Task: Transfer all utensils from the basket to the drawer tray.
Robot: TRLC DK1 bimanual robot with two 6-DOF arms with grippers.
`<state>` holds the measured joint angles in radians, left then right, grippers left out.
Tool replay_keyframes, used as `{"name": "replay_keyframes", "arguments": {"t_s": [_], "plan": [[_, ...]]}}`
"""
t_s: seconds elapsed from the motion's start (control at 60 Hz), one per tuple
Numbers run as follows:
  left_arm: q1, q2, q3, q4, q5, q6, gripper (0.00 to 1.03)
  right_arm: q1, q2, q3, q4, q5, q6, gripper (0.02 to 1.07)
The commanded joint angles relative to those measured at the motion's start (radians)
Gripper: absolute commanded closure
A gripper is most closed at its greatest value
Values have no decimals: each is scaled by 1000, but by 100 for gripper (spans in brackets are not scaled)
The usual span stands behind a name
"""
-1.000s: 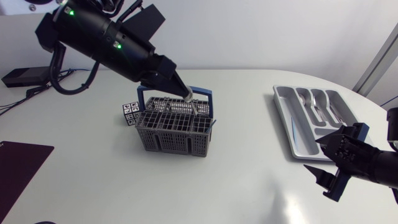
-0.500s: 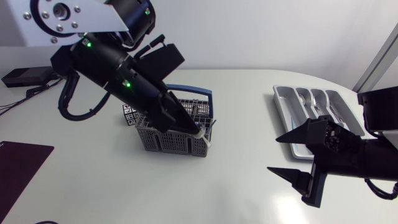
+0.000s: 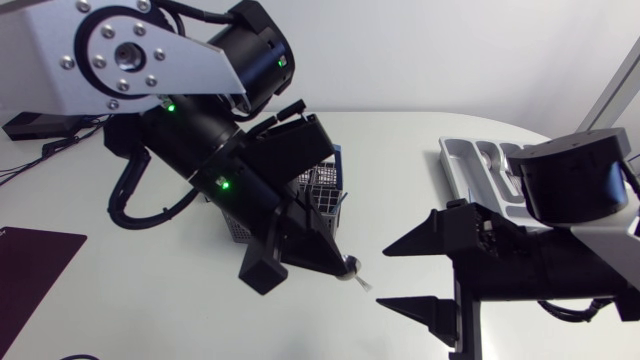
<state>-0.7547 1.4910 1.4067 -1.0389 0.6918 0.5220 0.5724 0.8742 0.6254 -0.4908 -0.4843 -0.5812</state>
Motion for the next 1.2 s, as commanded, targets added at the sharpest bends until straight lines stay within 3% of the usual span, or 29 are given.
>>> {"name": "replay_keyframes", "arguments": {"t_s": [0.0, 0.333, 0.467, 0.833, 0.983, 1.033, 1.1, 1.183], "plan": [[-15, 9, -17, -12, 25, 33, 100, 30, 26, 34, 20, -13, 43, 41], [-26, 20, -18, -10, 34, 47, 100, 87, 52, 59, 28, -34, 64, 62], [-26, 18, -14, -12, 35, 50, 100, 92, 52, 59, 26, -51, 64, 63], [-28, 18, -14, -12, 41, 53, 100, 110, 62, 56, 21, -62, 64, 100], [-23, 18, -9, -12, 43, 53, 100, 110, 72, 56, 8, -62, 72, 101], [-18, 17, -6, -12, 43, 53, 88, 110, 72, 54, 3, -62, 72, 101], [-11, 17, 2, -12, 45, 53, 64, 109, 68, 51, -8, -62, 72, 101], [8, 17, 15, -12, 48, 46, 22, 107, 60, 48, -29, -60, 70, 101]]}}
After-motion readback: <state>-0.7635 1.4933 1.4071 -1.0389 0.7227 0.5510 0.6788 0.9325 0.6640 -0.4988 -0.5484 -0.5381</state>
